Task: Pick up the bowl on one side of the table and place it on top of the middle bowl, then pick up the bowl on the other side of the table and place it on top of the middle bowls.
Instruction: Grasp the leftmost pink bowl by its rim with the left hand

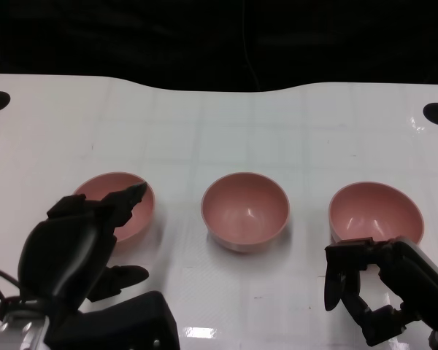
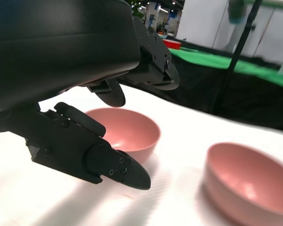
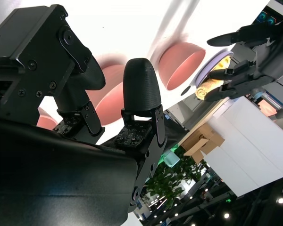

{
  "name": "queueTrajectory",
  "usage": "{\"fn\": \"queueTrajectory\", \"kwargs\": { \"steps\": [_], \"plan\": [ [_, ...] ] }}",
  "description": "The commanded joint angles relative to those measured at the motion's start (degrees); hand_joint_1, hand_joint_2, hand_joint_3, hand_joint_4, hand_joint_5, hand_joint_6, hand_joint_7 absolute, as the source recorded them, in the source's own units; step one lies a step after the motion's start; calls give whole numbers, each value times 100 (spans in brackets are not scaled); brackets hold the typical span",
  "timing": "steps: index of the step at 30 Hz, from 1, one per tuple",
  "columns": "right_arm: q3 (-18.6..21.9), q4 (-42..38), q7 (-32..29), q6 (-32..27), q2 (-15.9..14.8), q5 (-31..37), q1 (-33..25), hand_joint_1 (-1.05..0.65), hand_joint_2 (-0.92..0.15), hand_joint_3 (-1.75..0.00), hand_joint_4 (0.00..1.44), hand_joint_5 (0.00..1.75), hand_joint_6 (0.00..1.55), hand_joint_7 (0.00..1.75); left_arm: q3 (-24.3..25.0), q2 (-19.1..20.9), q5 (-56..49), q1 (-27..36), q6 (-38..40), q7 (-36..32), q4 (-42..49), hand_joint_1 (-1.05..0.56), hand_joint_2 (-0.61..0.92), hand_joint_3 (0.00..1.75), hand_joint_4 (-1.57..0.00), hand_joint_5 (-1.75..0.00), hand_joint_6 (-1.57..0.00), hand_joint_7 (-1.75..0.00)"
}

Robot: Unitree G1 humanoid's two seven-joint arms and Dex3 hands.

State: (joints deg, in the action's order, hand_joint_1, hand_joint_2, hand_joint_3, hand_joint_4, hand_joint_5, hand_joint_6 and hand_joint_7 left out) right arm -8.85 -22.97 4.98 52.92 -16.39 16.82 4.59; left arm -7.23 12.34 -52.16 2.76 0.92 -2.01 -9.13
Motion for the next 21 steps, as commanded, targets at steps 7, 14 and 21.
{"fn": "queueTrajectory", "kwargs": {
  "steps": [7,14,21],
  "plan": [
    [11,68,-29,-23,-9,-9,-42,11,-19,-164,89,175,84,142,-654,324,-857,-828,989,394,816,-54,91,0,-35,-34,-37,-1],
    [15,121,-18,-45,-24,-10,-77,9,-19,-164,88,175,84,141,-1139,352,-1051,-1521,1353,247,2017,-53,92,3,-49,-17,-40,-1],
    [11,186,12,-93,-29,-35,-116,10,-20,-164,88,175,85,141,-1581,336,-823,-2220,1309,1,3403,-44,92,12,-75,-16,-56,-5]
  ]
}}
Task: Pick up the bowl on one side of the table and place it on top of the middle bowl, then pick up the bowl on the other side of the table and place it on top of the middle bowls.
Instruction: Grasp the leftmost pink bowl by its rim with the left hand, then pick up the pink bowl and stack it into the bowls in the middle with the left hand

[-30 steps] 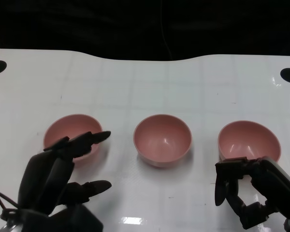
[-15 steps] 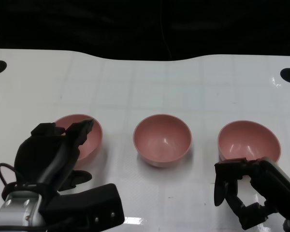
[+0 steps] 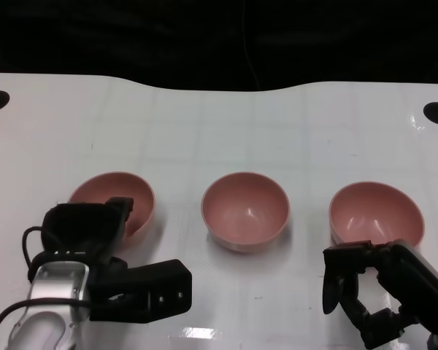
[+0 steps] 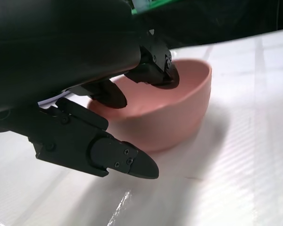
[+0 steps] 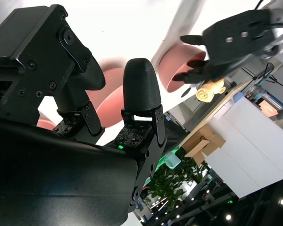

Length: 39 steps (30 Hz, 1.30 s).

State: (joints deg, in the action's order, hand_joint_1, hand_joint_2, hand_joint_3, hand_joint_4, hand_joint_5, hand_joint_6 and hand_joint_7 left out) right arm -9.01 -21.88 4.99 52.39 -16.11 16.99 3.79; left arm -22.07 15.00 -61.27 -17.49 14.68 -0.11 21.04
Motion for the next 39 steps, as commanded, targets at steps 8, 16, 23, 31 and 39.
{"fn": "queueTrajectory", "kwargs": {
  "steps": [8,16,23,31,39],
  "plan": [
    [22,37,-25,-7,-30,-29,-17,12,-21,-163,89,175,85,141,-336,180,511,-652,-1093,-1726,1667,-31,92,7,-78,-147,-122,-9],
    [20,-5,-69,35,-20,14,9,12,-20,-162,90,175,85,143,-397,426,617,-734,-1583,-2180,1264,-29,82,1,-76,-175,-105,-71],
    [15,16,-59,28,-28,20,7,11,-21,-161,90,175,84,145,-368,512,566,-693,-1755,-2380,300,-22,89,17,-79,-174,-103,-68],
    [13,-8,-34,49,-42,-26,1,11,-21,-160,89,175,84,145,-400,417,841,-886,-2153,-1845,-315,-22,88,30,-80,-175,-75,-151],
    [16,-27,-55,75,-62,34,8,11,-22,-158,89,175,83,144,-687,44,943,-1402,-2810,-1798,109,-27,81,15,-83,-175,-111,-38]
  ]
}}
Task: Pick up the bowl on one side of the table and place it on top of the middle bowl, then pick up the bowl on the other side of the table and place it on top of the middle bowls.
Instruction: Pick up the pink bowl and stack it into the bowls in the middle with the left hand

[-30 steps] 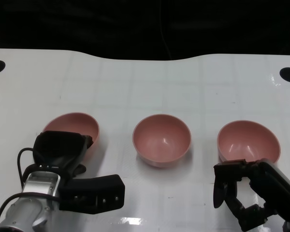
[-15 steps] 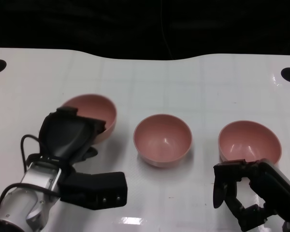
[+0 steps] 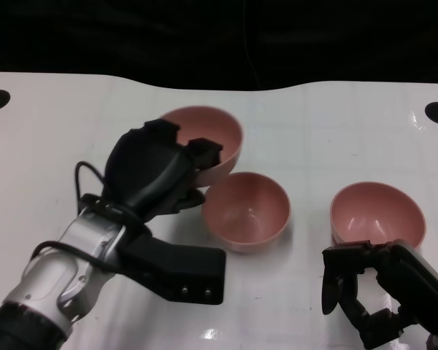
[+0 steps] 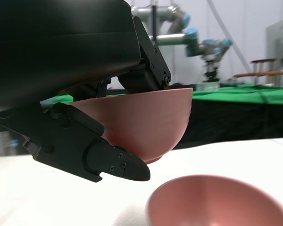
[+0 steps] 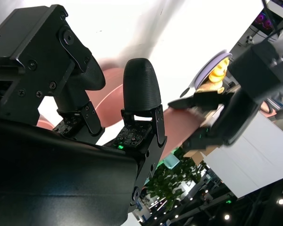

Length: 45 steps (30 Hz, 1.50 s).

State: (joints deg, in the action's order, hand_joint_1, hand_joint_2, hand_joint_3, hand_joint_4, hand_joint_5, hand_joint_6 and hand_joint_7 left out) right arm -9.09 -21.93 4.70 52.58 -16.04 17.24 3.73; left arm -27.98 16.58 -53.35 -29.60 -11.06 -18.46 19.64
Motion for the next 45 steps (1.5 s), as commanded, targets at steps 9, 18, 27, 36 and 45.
{"fn": "queueTrajectory", "kwargs": {
  "steps": [9,18,27,36,45],
  "plan": [
    [27,44,-23,52,-81,26,-20,11,-26,-155,88,175,83,142,-252,-485,568,-543,-887,353,1163,-23,58,86,-83,-175,-90,-129],
    [34,-9,-16,135,-91,4,-51,9,-25,-154,88,175,82,141,-508,-618,550,-593,-708,796,1363,-28,63,82,-80,-171,-87,-119],
    [18,183,49,-48,-60,-61,-174,9,-25,-151,87,175,83,141,-767,-507,320,-601,-51,1959,938,-54,89,45,-32,-62,-42,-29],
    [7,258,117,-21,-37,-207,-230,11,-24,-154,88,175,84,142,-576,-132,504,-148,665,3193,-452,-86,92,53,-1,-26,-19,-1],
    [-9,210,123,-8,-3,-224,-200,9,-21,-156,88,175,83,143,68,242,1242,581,748,3722,-1804,-92,92,54,0,-9,-7,-1]
  ]
}}
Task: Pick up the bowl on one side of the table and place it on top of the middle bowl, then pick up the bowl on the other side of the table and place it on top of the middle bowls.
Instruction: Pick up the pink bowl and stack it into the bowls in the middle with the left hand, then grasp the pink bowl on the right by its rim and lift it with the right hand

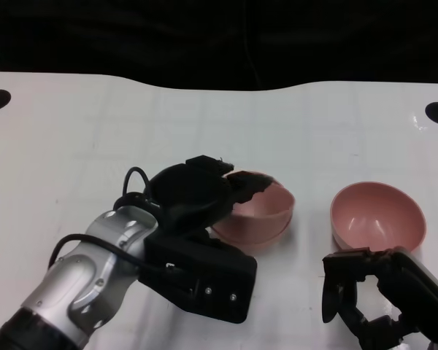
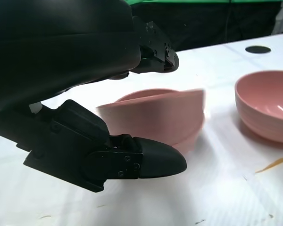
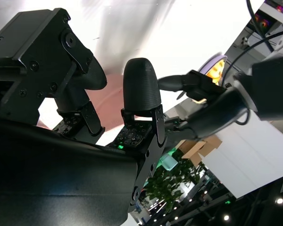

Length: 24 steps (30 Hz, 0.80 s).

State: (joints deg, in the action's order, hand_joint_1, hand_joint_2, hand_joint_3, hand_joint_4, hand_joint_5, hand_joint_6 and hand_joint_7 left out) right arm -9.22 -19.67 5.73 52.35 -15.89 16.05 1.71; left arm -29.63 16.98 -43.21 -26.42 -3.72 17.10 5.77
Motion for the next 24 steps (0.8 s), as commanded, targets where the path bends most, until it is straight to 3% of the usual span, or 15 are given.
{"fn": "queueTrajectory", "kwargs": {
  "steps": [1,6,10,12,16,17,18,21,22,24],
  "plan": [
    [-2,-23,30,12,-13,-122,5,9,-21,-156,88,175,83,144,292,237,285,337,16,187,-538,-92,92,54,0,-8,-7,-1],
    [29,112,16,-120,-23,-24,-23,9,-21,-156,88,175,83,144,805,448,503,1038,-404,-430,-1091,-81,92,48,-10,-14,-14,-4],
    [38,111,-23,-119,-8,9,-20,10,-21,-157,88,175,84,143,1125,452,808,1445,-999,-993,-966,-69,92,37,-22,-21,-23,-7],
    [41,128,-35,-87,9,-20,-37,12,-22,-157,88,175,84,144,1305,408,1061,1706,-1386,-1312,-852,-53,92,29,-38,-32,-37,-12],
    [41,193,-30,-121,11,-25,-67,13,-23,-157,88,175,84,144,1526,314,1390,1992,-1790,-1585,-737,-47,92,25,-44,-37,-43,-13],
    [41,232,-22,-141,10,-27,-80,13,-23,-157,87,175,83,145,1676,245,1654,2208,-1992,-1722,-706,-36,92,22,-47,-71,-58,-22],
    [43,263,-16,-149,4,-29,-85,13,-23,-157,87,175,83,145,1833,175,1894,2435,-2200,-1876,-671,-29,92,22,-51,-90,-69,-29],
    [58,279,-2,-150,-27,-39,-75,13,-23,-157,87,175,83,145,2086,35,2278,2812,-2541,-2061,-584,-15,90,23,-67,-113,-90,-49],
    [68,245,0,-119,-39,-59,-63,13,-23,-157,87,175,83,145,2143,-44,2433,2942,-2609,-2080,-575,-14,87,29,-68,-117,-89,-57],
    [85,155,-8,-16,-56,-98,-31,12,-23,-156,87,175,82,145,2219,-187,2647,3178,-2657,-2080,-621,-9,71,61,-71,-137,-86,-79]
  ]
}}
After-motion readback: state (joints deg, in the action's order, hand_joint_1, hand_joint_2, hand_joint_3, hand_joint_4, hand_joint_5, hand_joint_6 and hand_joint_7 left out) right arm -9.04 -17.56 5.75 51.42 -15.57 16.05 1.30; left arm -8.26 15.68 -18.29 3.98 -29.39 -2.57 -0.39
